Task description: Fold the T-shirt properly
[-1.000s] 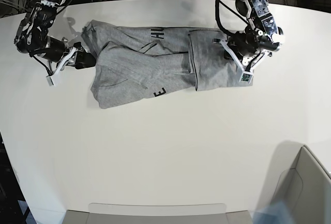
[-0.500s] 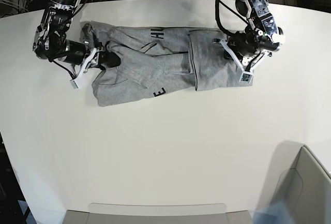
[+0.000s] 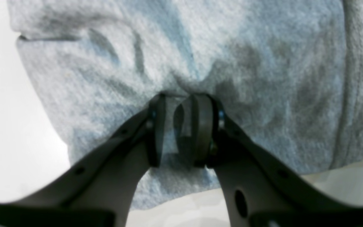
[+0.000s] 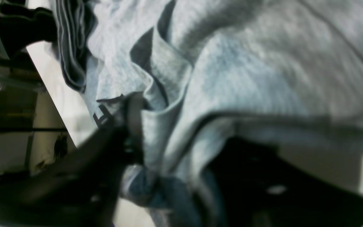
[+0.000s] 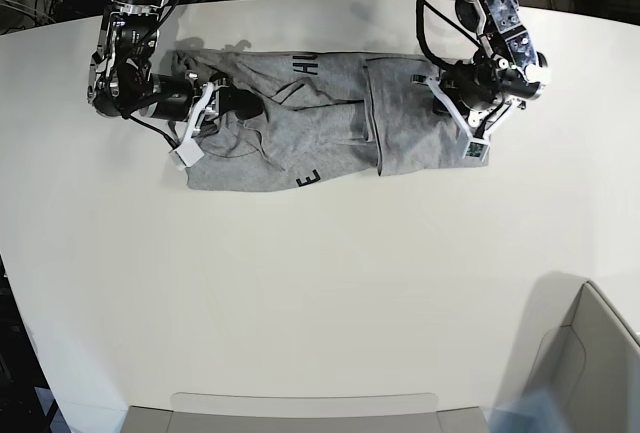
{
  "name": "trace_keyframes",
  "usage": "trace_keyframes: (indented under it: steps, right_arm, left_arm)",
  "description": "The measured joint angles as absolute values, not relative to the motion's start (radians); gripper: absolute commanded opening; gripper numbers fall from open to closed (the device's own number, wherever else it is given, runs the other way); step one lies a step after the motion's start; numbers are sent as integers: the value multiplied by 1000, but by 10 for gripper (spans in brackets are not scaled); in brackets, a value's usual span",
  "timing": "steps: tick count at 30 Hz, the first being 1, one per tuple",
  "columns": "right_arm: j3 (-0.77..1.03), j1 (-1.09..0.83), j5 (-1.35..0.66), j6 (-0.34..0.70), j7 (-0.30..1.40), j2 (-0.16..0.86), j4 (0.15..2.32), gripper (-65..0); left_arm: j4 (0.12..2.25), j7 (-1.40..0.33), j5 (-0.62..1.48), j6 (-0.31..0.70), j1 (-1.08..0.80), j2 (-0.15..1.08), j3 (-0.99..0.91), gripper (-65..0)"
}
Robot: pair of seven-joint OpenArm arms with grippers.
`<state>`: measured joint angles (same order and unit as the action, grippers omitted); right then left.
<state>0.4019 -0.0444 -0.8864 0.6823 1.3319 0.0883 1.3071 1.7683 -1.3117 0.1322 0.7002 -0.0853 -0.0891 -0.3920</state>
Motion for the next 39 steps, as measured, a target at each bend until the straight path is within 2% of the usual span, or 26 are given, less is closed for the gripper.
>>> trace_keyframes:
  steps: [3, 7, 9, 14, 21, 31, 36, 39]
  right_arm:
    - [381, -41, -869, 682, 1336, 91, 1306, -650]
    - [381, -19, -829, 682, 1345, 87, 1306, -650]
    - [390, -14, -803, 682, 1299, 88, 1307, -650]
    - [523, -10, -773, 682, 1230, 94, 1293, -650]
    - [603, 64, -718, 682, 1247, 200, 1277, -650]
    - [672, 119, -703, 682, 1197, 318, 1145, -650]
    - [670, 112, -700, 683, 1187, 312, 1172, -650]
    - [629, 86, -681, 682, 1187, 284, 1297, -650]
  left_arm:
    - [1768, -1311, 130, 700, -85, -89, -386, -505]
    - [1769, -1323, 81, 695, -89, -82, -297, -506]
    - [1770, -1322, 78, 692, -107, -82, -265, -506]
    - [1776, -1312, 111, 695, -114, -83, -258, -506]
    - [1834, -1385, 123, 703, -126, -112, -255, -505]
    - [1824, -1391, 98, 696, -51, -124, -512, -504]
    - [1774, -1386, 110, 697, -62, -88, -550, -504]
    - [1724, -1381, 124, 697, -50, -44, -550, -504]
